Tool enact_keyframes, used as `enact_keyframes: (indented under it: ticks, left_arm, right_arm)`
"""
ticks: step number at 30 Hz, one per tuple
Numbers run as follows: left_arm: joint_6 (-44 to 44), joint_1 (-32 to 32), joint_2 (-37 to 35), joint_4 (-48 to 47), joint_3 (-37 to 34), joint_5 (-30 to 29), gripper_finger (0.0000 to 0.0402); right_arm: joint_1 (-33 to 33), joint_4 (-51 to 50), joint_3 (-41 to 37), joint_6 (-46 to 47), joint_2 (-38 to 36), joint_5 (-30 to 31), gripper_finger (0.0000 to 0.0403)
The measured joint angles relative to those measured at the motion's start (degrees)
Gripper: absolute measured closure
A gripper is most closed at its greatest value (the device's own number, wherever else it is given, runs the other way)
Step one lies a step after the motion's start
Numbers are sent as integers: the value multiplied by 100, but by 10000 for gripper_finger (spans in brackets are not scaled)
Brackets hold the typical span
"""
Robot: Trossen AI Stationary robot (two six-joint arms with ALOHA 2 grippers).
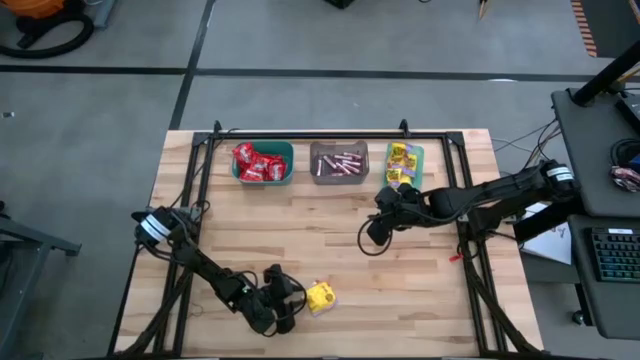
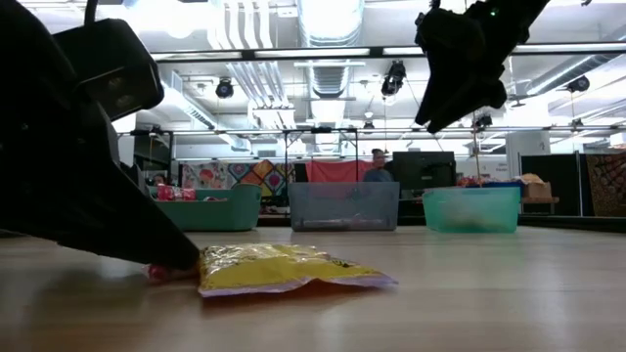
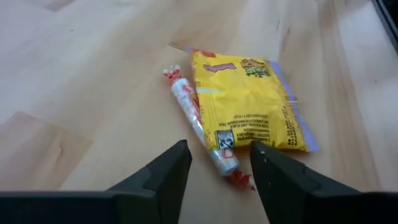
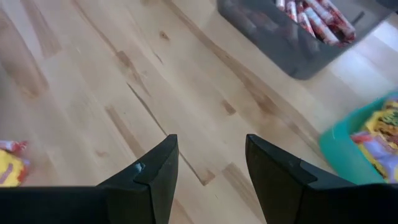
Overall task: Sort candy
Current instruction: Put the white candy into the black bin
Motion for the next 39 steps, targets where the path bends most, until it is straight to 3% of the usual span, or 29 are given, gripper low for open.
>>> enact_keyframes:
  ticks: [13,23,27,35,39]
  left_arm:
    - [101,15,-131,-414,-50,21,390]
    - [465,-14,-709,-693,-290,107,398]
    - [512,-22,-1170,-822,-427,-88,399]
    - [1057,-14,-1957,-834,-596,-495,400]
    - [1388,5,-2130,-784,-539,-595,400]
  right_arm:
    - [356,462,-1,-8,314,-8,225]
    - [753,1332,0,-362,839,40,225]
    - [912,2125,-2,-1002,1277,-7,225]
    - [1039,4587,10,-2562,2398,-895,225]
    - [1038,5448,172,-2987,2856,-971,225]
